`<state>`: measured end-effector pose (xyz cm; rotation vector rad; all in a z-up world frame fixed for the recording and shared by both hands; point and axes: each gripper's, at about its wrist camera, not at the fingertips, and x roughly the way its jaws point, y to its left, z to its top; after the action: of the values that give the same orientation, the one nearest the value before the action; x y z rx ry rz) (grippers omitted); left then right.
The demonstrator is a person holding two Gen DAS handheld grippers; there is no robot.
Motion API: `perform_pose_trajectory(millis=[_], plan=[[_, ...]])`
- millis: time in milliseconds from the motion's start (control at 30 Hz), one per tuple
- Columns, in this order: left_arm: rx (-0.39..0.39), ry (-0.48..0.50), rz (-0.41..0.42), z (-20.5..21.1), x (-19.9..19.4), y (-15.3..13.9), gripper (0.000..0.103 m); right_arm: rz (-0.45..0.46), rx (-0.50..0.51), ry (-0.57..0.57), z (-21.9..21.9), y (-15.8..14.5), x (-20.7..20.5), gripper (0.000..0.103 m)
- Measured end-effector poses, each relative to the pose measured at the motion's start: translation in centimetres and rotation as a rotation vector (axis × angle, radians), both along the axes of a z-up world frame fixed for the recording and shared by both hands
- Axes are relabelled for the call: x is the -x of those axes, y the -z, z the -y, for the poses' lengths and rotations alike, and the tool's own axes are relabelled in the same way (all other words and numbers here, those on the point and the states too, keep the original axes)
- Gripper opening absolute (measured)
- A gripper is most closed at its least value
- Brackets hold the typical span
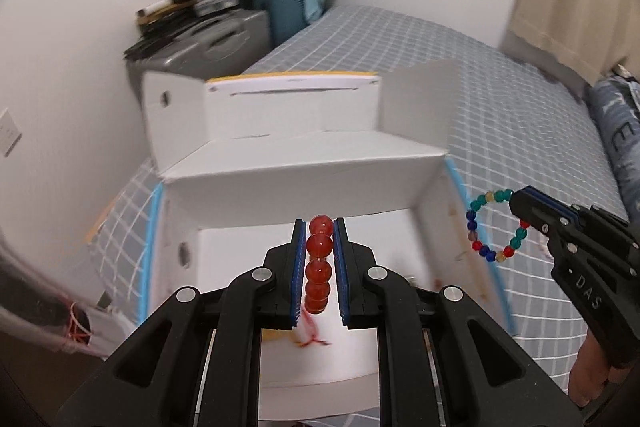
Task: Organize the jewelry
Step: 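Lift both held bracelets and carry them over the white box, then open the left tool and the right tool to drop both bracelets into the box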
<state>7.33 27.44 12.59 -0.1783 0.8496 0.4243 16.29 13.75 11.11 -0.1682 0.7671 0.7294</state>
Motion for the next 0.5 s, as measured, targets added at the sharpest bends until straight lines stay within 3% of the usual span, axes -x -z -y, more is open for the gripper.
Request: perform_pose_trajectory(millis=[267, 500], plan=[[0.008, -0.058, -0.052, -3.6, 1.3, 3.4, 0.013, -0.057, 0.068, -0.057, -5.0, 4.3, 2.0, 0.009], [0.032, -0.074, -0.093, -4.7, 1.6, 6.2, 0.013, -0.104, 0.118, -0.060, -6.6, 7.4, 2.1, 0.009]])
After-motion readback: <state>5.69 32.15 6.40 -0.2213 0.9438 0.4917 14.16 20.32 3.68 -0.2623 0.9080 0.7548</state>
